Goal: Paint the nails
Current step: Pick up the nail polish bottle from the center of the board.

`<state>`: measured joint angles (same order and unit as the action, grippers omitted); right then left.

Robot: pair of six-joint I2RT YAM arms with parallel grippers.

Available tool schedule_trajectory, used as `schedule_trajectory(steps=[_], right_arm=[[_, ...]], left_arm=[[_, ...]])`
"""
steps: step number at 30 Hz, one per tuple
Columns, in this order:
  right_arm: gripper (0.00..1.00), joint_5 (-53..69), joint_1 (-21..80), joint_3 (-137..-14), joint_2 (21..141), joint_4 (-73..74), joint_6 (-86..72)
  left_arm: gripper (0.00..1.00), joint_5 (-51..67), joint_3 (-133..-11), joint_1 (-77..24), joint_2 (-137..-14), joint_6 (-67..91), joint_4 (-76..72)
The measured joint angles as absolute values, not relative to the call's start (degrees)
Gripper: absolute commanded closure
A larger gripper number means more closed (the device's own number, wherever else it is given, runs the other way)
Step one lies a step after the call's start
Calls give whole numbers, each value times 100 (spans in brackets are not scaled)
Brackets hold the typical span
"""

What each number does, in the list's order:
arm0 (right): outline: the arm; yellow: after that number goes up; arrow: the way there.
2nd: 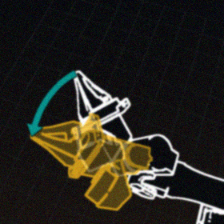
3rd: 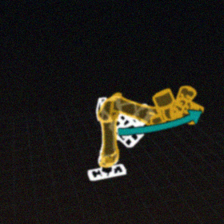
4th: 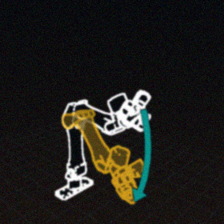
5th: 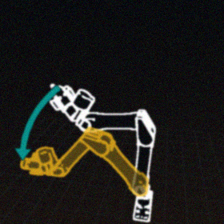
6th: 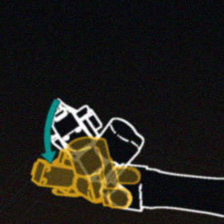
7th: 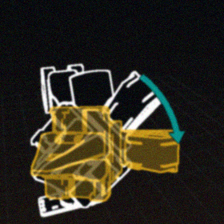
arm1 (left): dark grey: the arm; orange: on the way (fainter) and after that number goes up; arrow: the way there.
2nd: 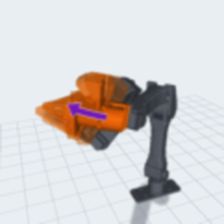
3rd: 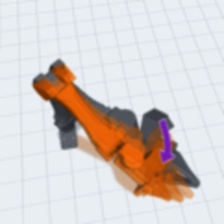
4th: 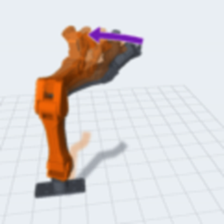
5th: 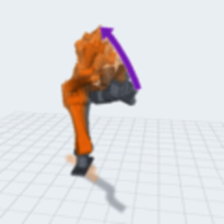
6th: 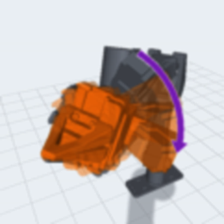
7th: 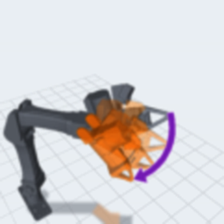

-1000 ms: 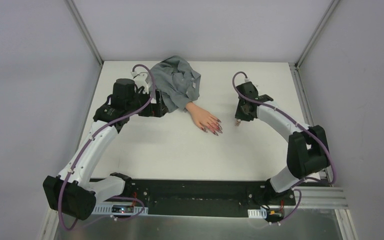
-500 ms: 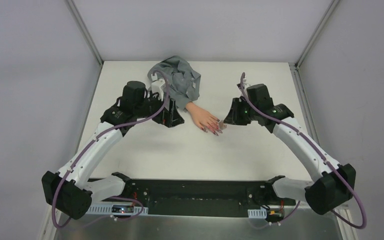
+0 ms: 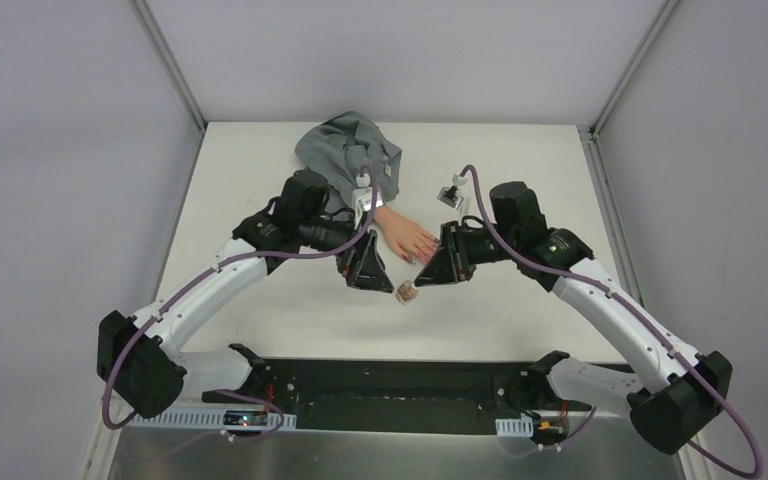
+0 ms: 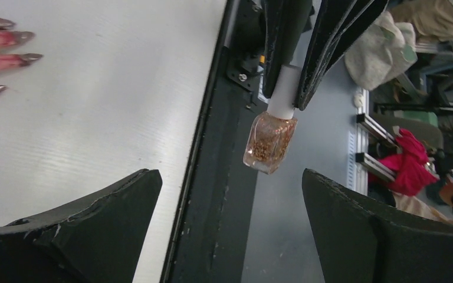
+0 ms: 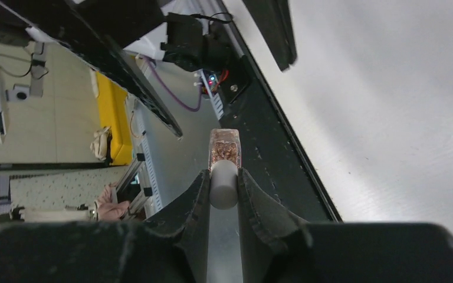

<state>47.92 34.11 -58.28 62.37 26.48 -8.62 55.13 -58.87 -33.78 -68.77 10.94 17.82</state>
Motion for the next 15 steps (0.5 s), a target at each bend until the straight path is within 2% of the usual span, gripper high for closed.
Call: schedule_trajectory(steps=[4, 8, 15], right_arm=[[100, 5129, 3557, -5833, 6237, 2379, -950], [100, 5199, 3636, -5883, 6248, 2231, -1004], [100, 5205, 3721, -5946, 6298, 2102, -1011]], left_arm=[[2, 5999, -5887, -3590, -6995, 1100, 1750], [21, 6355, -5887, -3809, -7024, 1114, 1704], [33, 6796, -5887, -4021, -7037, 1133, 1629]])
